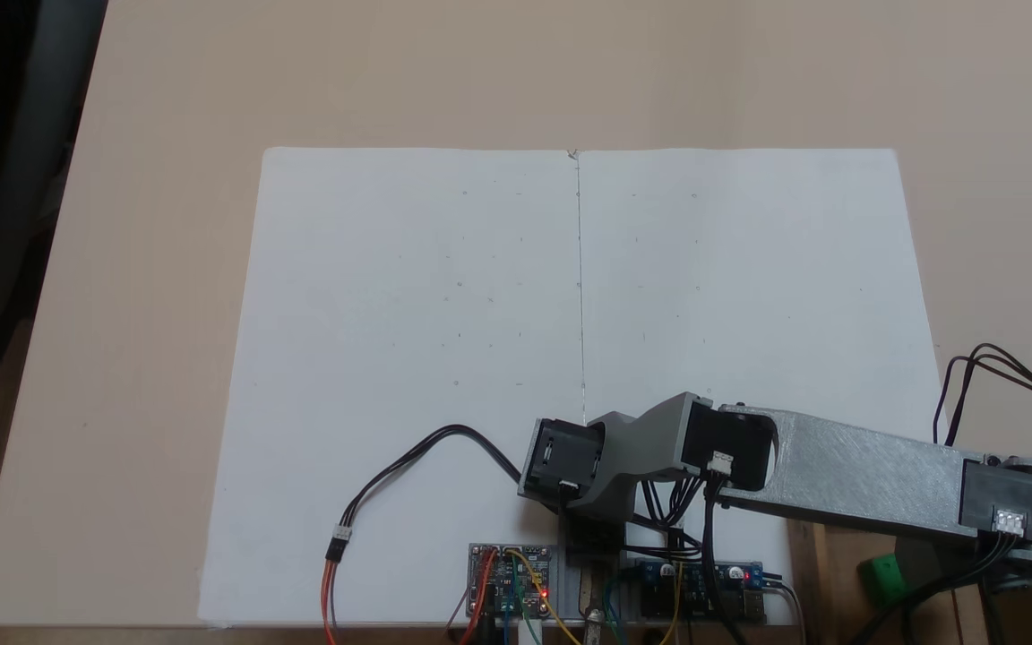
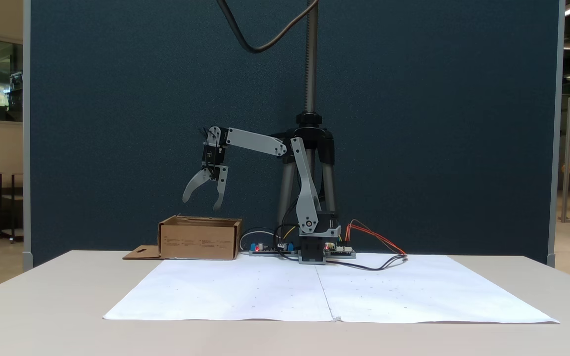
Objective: Grasp a green dice and put it in the bin.
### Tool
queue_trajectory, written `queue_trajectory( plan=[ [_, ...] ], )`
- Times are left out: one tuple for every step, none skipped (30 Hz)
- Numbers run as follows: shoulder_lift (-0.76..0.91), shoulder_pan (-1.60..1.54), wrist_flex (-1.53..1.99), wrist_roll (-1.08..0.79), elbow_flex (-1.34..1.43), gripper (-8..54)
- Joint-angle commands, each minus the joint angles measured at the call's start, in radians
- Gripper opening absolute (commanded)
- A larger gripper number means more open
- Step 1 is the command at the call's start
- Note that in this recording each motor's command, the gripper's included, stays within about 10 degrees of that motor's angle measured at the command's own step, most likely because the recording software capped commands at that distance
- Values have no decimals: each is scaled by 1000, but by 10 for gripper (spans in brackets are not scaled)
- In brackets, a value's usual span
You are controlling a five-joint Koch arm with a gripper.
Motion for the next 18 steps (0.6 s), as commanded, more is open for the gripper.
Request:
queue_trajectory(
  plan=[
    [29,6,-2,-21,-23,410],
    [43,-12,-2,2,-23,410],
    [58,-37,-2,21,-25,410],
    [69,-67,-2,43,-25,410],
    [77,-97,-2,64,-25,411],
    [86,-127,-2,80,-25,410],
    [95,-158,-2,101,-25,411],
    [106,-195,-2,127,-25,411],
    [120,-235,-2,152,-25,411],
    [138,-272,-2,179,-25,411],
    [153,-316,-2,204,-25,411],
    [164,-364,-2,222,-25,411],
    [176,-411,-3,244,-25,415],
    [183,-453,-5,267,-25,417],
    [195,-502,-3,284,-25,417],
    [202,-557,-2,302,-25,417],
    [216,-612,-3,328,-25,417],
    [221,-670,-2,345,-25,417]
  ],
)
